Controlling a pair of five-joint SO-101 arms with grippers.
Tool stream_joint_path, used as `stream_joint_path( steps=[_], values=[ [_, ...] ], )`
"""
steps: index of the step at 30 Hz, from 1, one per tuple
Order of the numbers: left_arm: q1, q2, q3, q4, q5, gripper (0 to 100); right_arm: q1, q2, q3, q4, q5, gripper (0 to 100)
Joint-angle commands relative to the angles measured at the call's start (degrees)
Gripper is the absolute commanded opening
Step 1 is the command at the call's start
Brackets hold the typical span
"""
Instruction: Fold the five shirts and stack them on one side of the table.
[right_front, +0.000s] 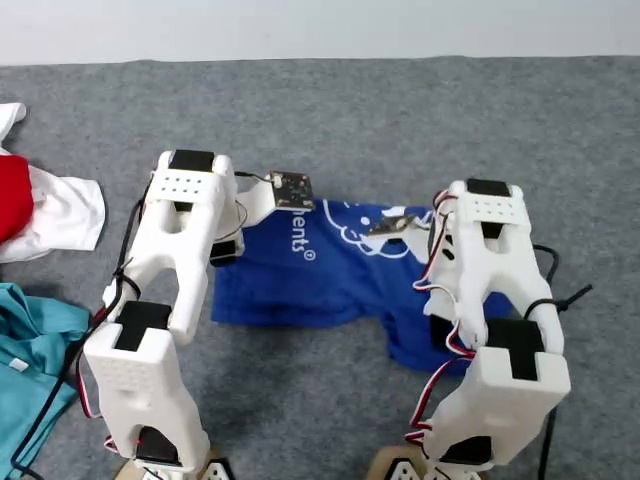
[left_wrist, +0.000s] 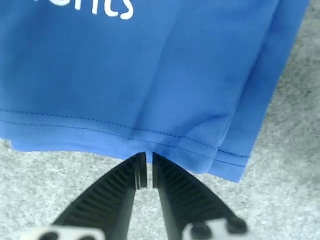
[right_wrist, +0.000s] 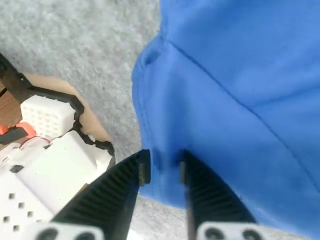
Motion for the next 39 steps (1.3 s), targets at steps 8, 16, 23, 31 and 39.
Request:
stream_joint_path(
  steps=[8, 16, 23, 31, 39],
  values=[
    [-0.26, -4.13, -0.40, -0.18, 0.53, 3, -0.57, -10.86, -5.27, 2.24, -3.96, 28.3],
    [-0.26, -4.13, -8.57, 8.18, 6.59, 3, -0.31, -24.13, -5.54, 2.15, -11.25, 28.1],
    [-0.18, -4.13, -15.60, 12.13, 25.67, 3, -0.22, -30.11, -5.36, 2.07, -29.36, 28.1],
    [-5.63, -8.53, -18.68, 12.22, 59.87, 0, 0.40, -30.37, -4.84, -2.86, -48.26, 11.1],
    [-5.27, -16.53, -18.68, 12.22, 63.03, 0, 4.18, -30.37, 8.00, -24.04, -53.10, 2.4]
  ],
)
